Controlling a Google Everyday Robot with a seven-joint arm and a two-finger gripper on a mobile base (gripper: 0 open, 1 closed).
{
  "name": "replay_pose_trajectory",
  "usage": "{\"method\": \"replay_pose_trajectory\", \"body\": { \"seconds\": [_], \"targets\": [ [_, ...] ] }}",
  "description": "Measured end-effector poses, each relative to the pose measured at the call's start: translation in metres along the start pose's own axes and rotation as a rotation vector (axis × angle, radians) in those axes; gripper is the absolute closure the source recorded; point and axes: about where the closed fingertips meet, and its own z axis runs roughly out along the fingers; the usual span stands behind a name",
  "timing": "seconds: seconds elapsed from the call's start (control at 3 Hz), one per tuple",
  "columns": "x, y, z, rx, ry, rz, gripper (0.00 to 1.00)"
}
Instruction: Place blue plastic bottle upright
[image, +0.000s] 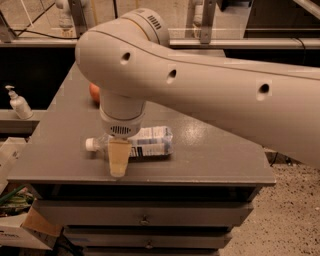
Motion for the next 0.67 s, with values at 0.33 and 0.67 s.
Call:
{"method": "replay_pose_trajectory", "body": {
  "seconds": [0.33,0.67],
  "targets": [
    [-0.0051,0.0017,-0.0015,-0.022,0.045,0.017,0.38],
    [-0.0107,0.0051,-0.0049,-0.043,0.076,0.026,0.62]
  ]
}}
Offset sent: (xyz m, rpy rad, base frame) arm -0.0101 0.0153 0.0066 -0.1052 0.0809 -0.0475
